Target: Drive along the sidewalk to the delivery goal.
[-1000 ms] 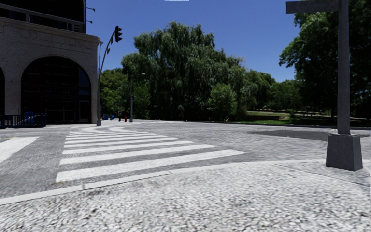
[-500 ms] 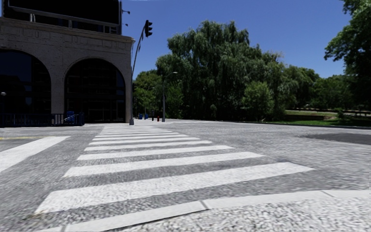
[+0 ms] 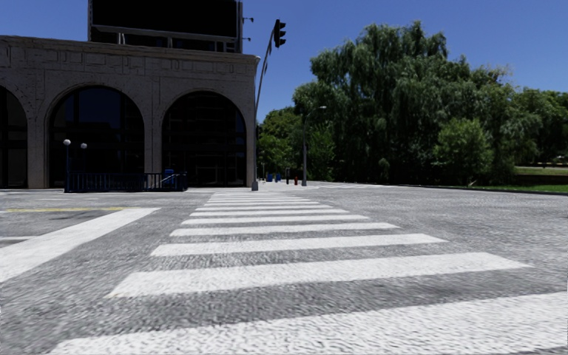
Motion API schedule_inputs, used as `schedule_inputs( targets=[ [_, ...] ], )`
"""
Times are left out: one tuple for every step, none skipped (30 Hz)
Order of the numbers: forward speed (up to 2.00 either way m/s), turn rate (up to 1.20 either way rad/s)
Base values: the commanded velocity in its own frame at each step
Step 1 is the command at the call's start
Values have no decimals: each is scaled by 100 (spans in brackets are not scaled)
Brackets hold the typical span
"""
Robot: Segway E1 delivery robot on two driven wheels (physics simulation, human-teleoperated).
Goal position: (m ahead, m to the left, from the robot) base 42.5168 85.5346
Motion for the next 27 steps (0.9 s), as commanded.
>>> schedule_inputs(
  targets=[
    [127,29],
    [127,7],
    [128,0],
    [128,0],
    [128,0],
    [128,0],
    [128,0],
    [128,0],
    [128,0],
    [129,0],
    [131,0],
    [135,0],
    [142,0],
    [148,0],
    [148,0],
    [150,0],
    [151,0],
    [151,0],
    [151,0],
    [151,0],
    [151,0],
    [151,0],
    [152,0],
    [154,0],
    [157,0],
    [157,0],
    [160,0]
  ],
)
